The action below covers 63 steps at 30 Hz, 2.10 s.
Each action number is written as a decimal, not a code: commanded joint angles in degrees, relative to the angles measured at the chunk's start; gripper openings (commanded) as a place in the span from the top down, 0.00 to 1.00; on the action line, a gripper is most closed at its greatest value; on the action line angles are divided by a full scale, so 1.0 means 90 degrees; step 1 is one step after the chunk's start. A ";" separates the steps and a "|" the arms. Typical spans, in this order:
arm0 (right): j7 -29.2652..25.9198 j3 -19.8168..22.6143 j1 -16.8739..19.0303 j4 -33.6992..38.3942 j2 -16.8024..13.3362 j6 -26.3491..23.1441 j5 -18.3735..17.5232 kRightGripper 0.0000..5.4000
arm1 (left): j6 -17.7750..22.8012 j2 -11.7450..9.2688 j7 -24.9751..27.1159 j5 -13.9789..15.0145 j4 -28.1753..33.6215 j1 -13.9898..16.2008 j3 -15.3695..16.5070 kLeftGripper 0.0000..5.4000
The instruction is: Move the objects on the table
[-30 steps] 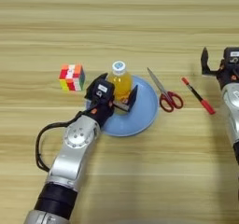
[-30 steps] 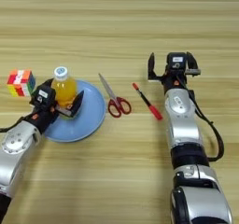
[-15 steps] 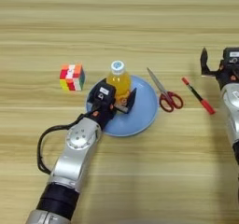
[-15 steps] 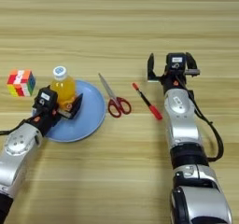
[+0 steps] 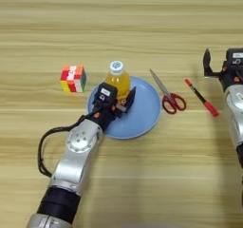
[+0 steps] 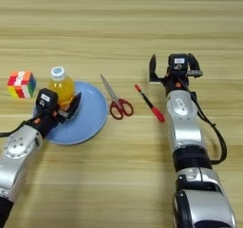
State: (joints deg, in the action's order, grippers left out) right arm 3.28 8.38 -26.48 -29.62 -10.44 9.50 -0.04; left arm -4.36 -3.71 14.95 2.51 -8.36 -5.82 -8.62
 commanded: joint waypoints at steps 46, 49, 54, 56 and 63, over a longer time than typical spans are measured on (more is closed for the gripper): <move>0.0155 -0.0147 -0.0127 0.0101 0.0130 -0.0085 0.0101 0.00 | 0.0366 -0.0746 -0.0545 -0.0070 -0.0097 -0.0051 0.1541 0.37; 0.0149 -0.0144 -0.0126 0.0100 0.0122 -0.0083 0.0099 0.00 | 0.0197 -0.0738 -0.0586 -0.0111 -0.0350 -0.0098 0.1507 0.37; 0.0148 -0.0143 -0.0128 0.0091 0.0119 -0.0078 0.0100 0.00 | 0.0027 -0.0698 -0.0621 -0.0153 -0.0597 -0.0127 0.1441 0.37; 0.0146 -0.0144 -0.0130 0.0086 0.0117 -0.0077 0.0101 0.00 | -0.0003 -0.0703 -0.0635 -0.0149 -0.0643 -0.0136 0.1421 0.37; 0.0123 -0.0151 -0.0135 0.0065 0.0104 -0.0082 0.0104 0.00 | 0.0007 -0.0711 -0.0622 -0.0072 -0.0570 -0.0126 0.1374 0.28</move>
State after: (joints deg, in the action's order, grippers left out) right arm 4.56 6.99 -26.54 -29.15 -9.02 9.31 0.71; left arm -4.85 -10.04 9.16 2.19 -13.71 -7.07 4.16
